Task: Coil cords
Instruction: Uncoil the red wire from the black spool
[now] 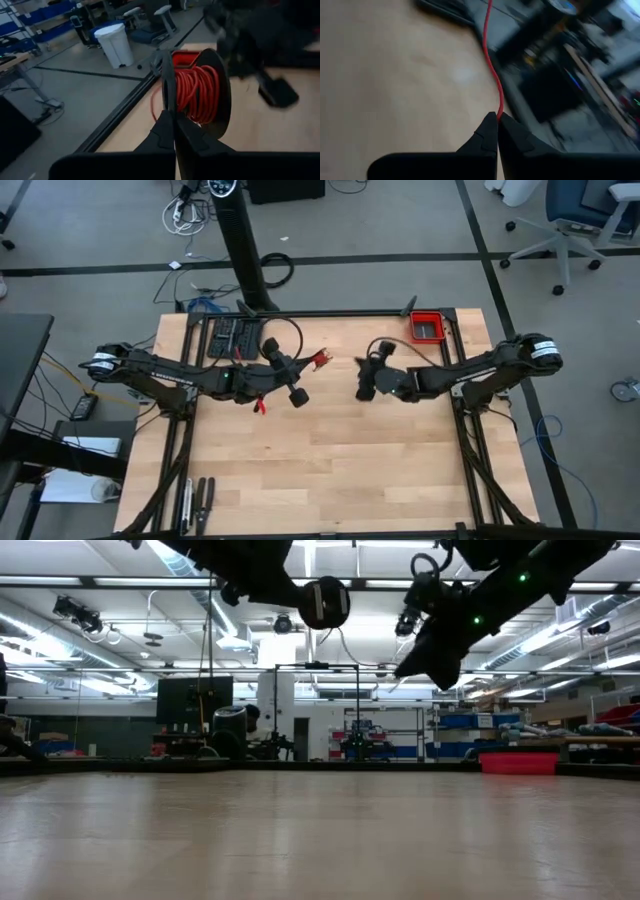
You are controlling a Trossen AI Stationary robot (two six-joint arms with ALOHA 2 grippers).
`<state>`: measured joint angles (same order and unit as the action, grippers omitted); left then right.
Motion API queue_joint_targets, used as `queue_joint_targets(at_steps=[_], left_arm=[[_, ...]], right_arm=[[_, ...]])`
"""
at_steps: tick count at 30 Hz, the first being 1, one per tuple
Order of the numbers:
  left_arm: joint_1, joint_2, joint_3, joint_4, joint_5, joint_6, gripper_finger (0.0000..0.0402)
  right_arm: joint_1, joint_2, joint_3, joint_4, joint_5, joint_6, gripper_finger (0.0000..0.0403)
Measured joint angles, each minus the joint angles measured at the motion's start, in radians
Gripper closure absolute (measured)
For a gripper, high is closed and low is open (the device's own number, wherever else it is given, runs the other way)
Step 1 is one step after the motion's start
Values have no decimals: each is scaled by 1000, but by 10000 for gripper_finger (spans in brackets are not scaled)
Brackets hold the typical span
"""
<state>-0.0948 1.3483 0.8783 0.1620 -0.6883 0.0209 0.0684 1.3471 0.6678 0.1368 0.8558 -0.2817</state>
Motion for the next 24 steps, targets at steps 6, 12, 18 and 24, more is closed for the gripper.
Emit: queue_joint_targets(at_steps=[6, 12, 18, 24], left_arm=[[9, 0, 0, -135, -65, 2, 401], [24, 0, 0, -254, -166, -24, 401], [27, 0, 0, -302, -206, -25, 401], [28, 0, 0, -296, -280, -51, 401]], right_arm=[[5, -156, 0, -63, 162, 37, 403], [77, -338, 0, -32, 68, 1, 403], [176, -440, 0, 121, -145, -63, 403], [225, -446, 0, 217, -515, -87, 403]])
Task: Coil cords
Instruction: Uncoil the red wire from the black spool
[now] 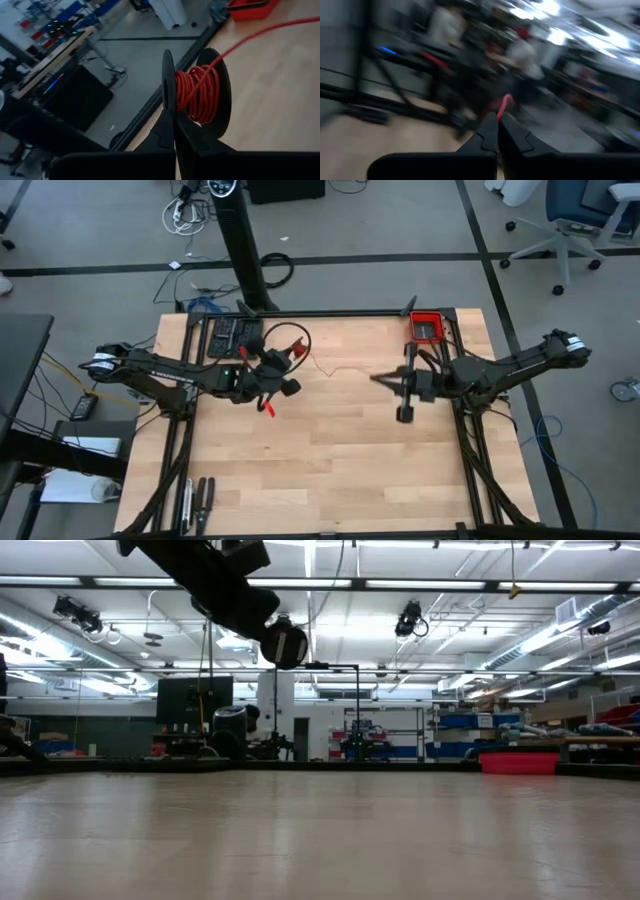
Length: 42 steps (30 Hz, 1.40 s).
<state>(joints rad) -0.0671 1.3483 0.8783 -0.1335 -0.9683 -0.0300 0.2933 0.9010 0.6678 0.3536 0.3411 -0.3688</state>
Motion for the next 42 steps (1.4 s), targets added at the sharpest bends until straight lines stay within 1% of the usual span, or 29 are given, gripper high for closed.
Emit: queue_joint_targets(at_steps=[3, 5, 10, 12, 16, 19, 23, 25, 27, 31, 34, 35, 37, 38, 40, 42], left_arm=[[0, 0, 0, 13, -32, -2, 401], [0, 0, 0, 18, -33, -4, 401], [0, 0, 0, 50, -34, -4, 401], [0, 0, 0, 77, -34, -3, 401], [0, 0, 0, 124, -34, 14, 401], [-3, 0, 0, 147, -27, 23, 401], [-16, -2, 0, 172, -20, 36, 401], [-27, -9, 0, 196, -17, 54, 401], [-35, -13, 0, 230, -17, 77, 401], [-59, -20, 0, 282, -18, 122, 401], [-75, -30, 0, 304, -18, 155, 401], [-79, -31, 0, 313, -18, 159, 401], [-85, -32, 1, 329, -16, 163, 401], [-86, -33, 0, 329, -4, 173, 401], [-86, -33, 1, 342, 55, 182, 401], [-84, -34, 1, 360, 161, 184, 401]], right_arm=[[1, 25, 0, 32, -192, 0, 403], [-2, 45, 0, 42, -280, -1, 403], [-20, 109, 0, 41, -411, 8, 403], [-31, 147, 0, 41, -442, 17, 403], [-63, 238, 0, 33, -441, 36, 401], [-87, 298, 0, 27, -389, 71, 396], [-125, 335, 0, -77, -276, 113, 377], [-151, 343, 0, -141, -251, 147, 366], [-179, 347, 0, -186, -249, 175, 355], [-218, 341, 0, -284, -260, 222, 329], [-239, 310, 0, -407, -266, 250, 312], [-248, 295, 0, -454, -260, 259, 307], [-267, 263, 0, -511, -212, 269, 299], [-274, 245, 0, -518, -184, 270, 295], [-286, 210, 0, -485, -165, 269, 292], [-288, 184, 0, -409, -173, 262, 292]])
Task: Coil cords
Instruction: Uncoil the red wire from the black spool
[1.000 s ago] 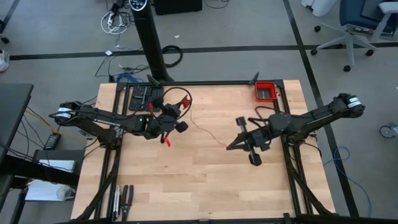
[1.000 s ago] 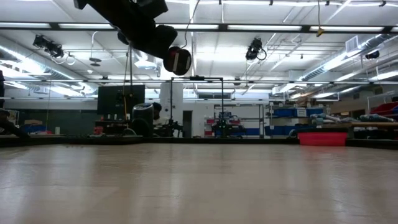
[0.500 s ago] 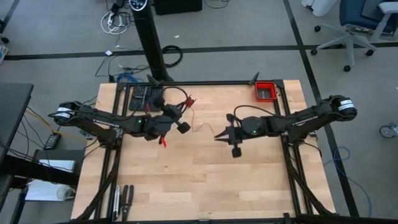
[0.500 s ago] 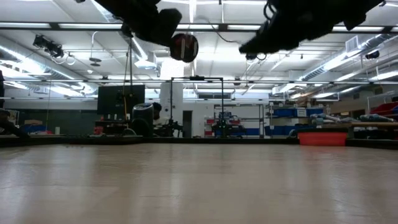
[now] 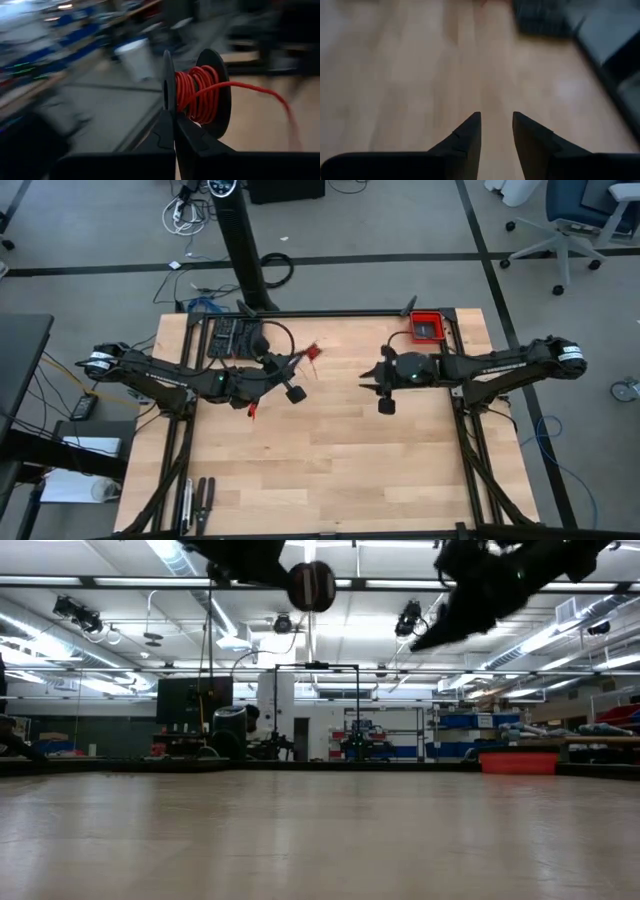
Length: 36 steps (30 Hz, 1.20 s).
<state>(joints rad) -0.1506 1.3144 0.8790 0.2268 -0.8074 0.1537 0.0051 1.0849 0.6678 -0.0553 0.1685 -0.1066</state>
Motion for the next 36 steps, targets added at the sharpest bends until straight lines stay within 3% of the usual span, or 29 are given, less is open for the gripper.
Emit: queue_joint_targets(at_steps=[7, 16, 22, 36], left_arm=[[9, 0, 0, 40, 325, 27, 401], [20, 6, 0, 61, 530, 26, 402], [20, 35, 0, 95, 587, 30, 402], [25, 41, 0, 116, 597, 19, 402]], right_arm=[[39, -46, 0, 237, -70, -53, 293], [105, -14, 0, 430, -56, -118, 303], [113, 42, 0, 515, -67, -134, 309], [111, 107, 0, 604, -91, -141, 330]])
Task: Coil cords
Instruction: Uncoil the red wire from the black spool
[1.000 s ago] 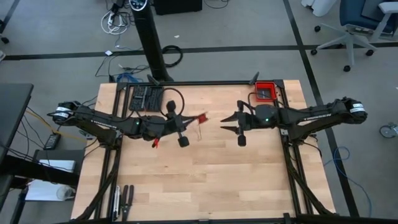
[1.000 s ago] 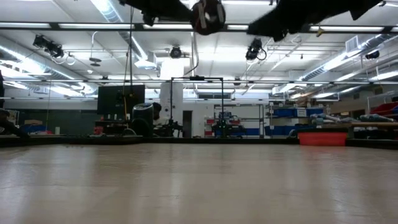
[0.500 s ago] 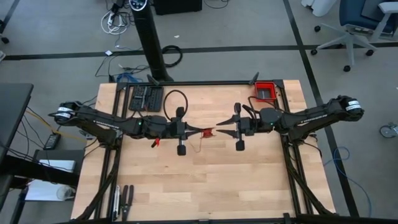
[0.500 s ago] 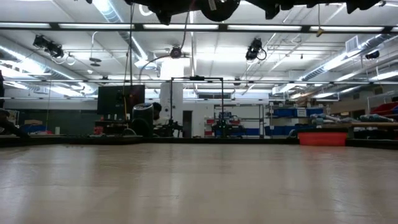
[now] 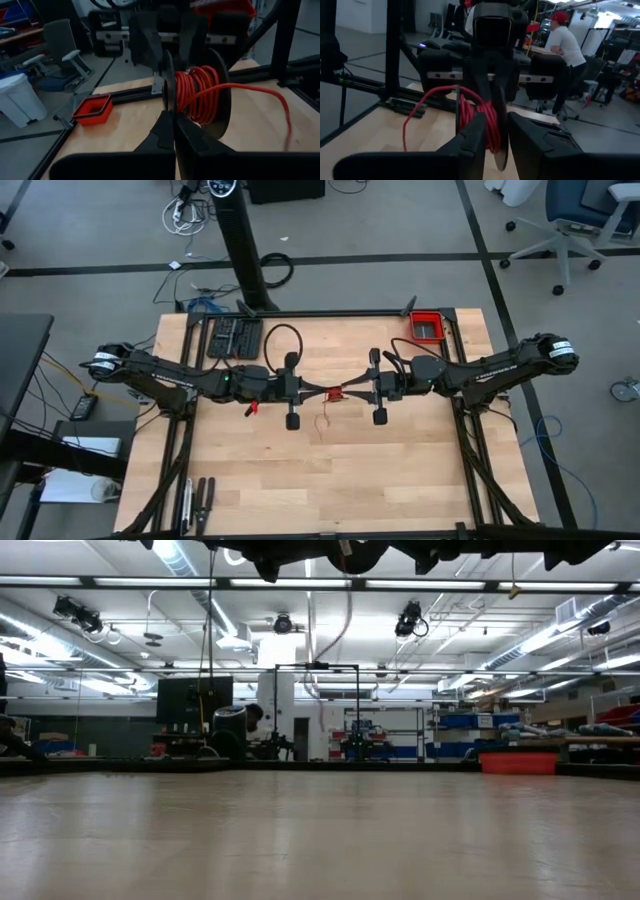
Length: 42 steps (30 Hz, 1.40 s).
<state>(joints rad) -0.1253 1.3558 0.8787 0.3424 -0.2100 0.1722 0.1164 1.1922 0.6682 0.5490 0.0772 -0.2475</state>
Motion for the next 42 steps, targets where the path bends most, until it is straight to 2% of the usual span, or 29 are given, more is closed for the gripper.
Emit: queue_joint_targets(at_steps=[6, 14, 22, 25, 29, 33, 42], left_arm=[[0, -1, 0, -6, -29, 4, 402], [0, -1, 0, -20, -74, -18, 388], [-4, -1, 0, -30, -136, -2, 282], [-4, -1, 0, -38, -137, 0, 258], [-5, -20, 0, -91, -156, -1, 251], [-5, -58, 0, -148, -171, -27, 251], [-5, -62, 0, -155, -155, -97, 250]], right_arm=[[-8, 7, 0, -14, 5, -2, 394], [-15, 7, 0, -32, 18, 7, 400], [-15, 7, 0, -51, 29, 10, 401], [-14, 7, 0, -52, 29, 10, 401], [-14, -8, 0, -65, 36, 10, 402], [-14, -61, 0, -129, 90, 3, 402], [-6, -120, 0, -150, 193, 10, 403]])
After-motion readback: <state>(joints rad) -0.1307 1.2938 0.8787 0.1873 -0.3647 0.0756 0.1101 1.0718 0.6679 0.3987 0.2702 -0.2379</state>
